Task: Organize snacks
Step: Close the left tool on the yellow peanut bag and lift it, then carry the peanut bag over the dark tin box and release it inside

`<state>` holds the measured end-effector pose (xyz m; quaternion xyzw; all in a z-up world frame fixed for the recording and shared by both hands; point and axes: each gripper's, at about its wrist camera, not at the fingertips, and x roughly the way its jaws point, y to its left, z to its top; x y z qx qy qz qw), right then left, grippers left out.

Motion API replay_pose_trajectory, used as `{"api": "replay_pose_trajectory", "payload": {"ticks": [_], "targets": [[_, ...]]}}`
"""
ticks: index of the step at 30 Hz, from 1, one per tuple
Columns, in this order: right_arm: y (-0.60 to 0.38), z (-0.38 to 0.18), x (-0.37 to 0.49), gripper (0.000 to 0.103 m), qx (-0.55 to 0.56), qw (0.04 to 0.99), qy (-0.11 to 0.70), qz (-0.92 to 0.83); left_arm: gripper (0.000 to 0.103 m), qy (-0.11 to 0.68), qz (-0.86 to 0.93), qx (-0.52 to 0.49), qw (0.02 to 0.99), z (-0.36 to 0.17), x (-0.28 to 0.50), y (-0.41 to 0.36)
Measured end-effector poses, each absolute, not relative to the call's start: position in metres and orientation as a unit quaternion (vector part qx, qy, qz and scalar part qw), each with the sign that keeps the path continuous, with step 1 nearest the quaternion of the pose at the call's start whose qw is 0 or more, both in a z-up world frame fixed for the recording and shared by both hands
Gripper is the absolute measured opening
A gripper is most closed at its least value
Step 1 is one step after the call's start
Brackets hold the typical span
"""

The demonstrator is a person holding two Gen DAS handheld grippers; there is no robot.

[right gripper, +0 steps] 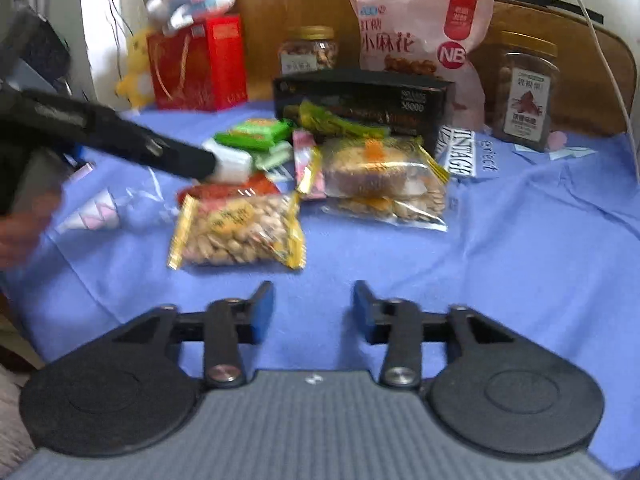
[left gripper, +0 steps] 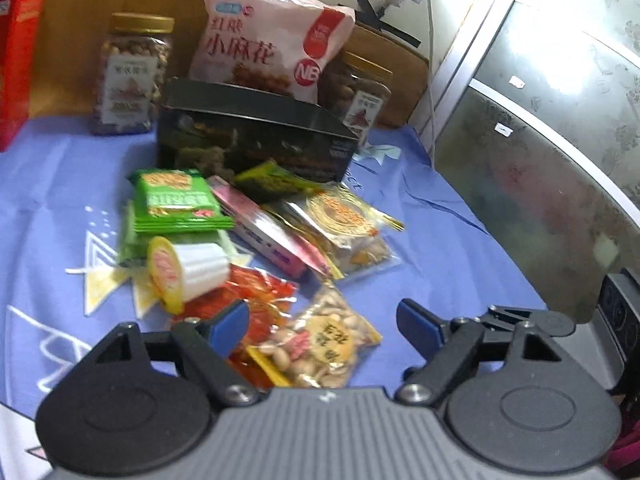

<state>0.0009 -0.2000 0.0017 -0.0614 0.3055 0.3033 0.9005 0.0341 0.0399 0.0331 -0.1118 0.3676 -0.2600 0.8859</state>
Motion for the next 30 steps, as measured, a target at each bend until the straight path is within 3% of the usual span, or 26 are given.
{"api": "replay_pose_trajectory", "payload": {"ticks": [4,6,12,13,14,15,17,30], "targets": [[-0.182,0.001,0.007,0.074,-0.090,0.894,0.290,0.330,0.077,0.381,-0.249,-0.117,0.883,0.031,0.024,0.046],[-0.174,0.000,0.010,0.087,-0.104,0.887,0.285,0.348,0.074,0.396,-0.247,-0.138,0.873,0.026,0.019,0.054],[-0.148,-0.012,0.021,0.088,-0.136,0.865,0.288,0.388,0.056,0.430,-0.242,-0.187,0.849,0.006,0.017,0.060],[-0.147,-0.013,0.021,0.086,-0.131,0.865,0.286,0.390,0.046,0.431,-0.243,-0.183,0.849,0.006,0.018,0.057],[-0.147,-0.012,0.019,0.073,-0.129,0.868,0.281,0.388,0.043,0.432,-0.238,-0.180,0.851,0.006,0.019,0.055],[-0.147,-0.010,0.015,0.053,-0.127,0.872,0.276,0.383,0.035,0.431,-0.236,-0.177,0.853,0.007,0.019,0.054],[-0.148,-0.009,0.007,0.043,-0.124,0.876,0.271,0.379,0.030,0.434,-0.251,-0.186,0.845,0.008,0.020,0.054],[-0.154,0.034,0.011,0.039,-0.099,0.921,0.185,0.328,0.027,0.364,-0.301,-0.110,0.875,0.078,0.035,0.037]]}}
